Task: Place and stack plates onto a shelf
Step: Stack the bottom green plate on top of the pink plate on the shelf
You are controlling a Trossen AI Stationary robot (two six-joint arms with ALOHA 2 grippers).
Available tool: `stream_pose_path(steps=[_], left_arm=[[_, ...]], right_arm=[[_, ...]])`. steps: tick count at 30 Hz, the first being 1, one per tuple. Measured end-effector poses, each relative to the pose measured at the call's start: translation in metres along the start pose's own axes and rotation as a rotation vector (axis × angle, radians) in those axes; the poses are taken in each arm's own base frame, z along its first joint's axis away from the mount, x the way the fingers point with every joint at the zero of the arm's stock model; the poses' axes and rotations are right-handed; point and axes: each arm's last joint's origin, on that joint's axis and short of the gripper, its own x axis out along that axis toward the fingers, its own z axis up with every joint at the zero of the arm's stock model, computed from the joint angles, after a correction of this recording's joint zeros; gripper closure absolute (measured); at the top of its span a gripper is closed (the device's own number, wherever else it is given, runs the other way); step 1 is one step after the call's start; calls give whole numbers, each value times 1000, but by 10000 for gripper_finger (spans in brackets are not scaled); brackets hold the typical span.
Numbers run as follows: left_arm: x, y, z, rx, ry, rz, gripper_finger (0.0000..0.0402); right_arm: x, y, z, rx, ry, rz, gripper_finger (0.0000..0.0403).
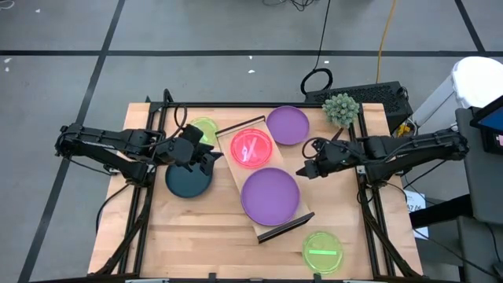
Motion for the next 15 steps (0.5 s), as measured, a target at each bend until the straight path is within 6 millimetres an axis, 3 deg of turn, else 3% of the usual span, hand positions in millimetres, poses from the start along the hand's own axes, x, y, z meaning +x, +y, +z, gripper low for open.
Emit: stream_pose_path(steps=[15], left_arm=[[0, -2, -1, 0, 41, -38, 177]], right_arm=[[-40, -4, -14, -9, 72, 94, 310]])
